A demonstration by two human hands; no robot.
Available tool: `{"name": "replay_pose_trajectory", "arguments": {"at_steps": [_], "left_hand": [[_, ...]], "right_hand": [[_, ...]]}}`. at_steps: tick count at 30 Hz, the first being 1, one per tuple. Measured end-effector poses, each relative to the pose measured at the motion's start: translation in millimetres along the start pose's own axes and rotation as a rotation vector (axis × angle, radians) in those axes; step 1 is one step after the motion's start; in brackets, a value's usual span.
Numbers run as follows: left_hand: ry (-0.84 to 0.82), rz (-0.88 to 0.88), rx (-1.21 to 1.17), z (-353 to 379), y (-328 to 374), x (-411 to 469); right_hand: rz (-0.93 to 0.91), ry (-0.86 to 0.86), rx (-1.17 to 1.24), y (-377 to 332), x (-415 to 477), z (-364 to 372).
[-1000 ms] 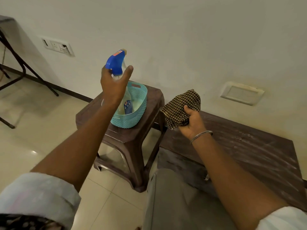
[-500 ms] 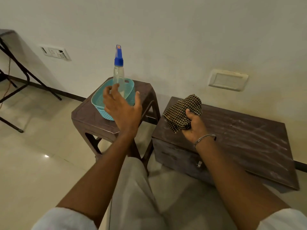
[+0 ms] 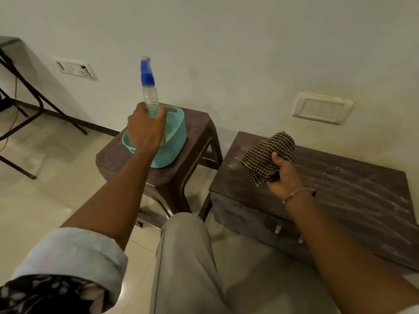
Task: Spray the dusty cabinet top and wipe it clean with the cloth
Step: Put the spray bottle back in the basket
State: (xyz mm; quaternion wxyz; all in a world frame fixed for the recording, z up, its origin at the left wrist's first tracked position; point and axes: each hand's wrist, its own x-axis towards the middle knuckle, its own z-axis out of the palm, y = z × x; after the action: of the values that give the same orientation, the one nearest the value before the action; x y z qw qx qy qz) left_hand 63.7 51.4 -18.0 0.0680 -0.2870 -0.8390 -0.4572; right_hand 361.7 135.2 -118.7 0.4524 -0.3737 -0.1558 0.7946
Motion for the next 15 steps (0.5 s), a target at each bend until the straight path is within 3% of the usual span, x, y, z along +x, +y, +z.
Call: {"name": "replay_pose_trajectory", "arguments": {"at_steps": [10,15], "left_hand": [[0.047,-0.169,-0.144,-5,-5,-12],[0.092,-0.129,-0.263,-1,-14,-24]], "right_hand": [[0.058,0.044,-0.084,29,2,-1],[0.078,0.059,-0.116,44,11,-3]]}}
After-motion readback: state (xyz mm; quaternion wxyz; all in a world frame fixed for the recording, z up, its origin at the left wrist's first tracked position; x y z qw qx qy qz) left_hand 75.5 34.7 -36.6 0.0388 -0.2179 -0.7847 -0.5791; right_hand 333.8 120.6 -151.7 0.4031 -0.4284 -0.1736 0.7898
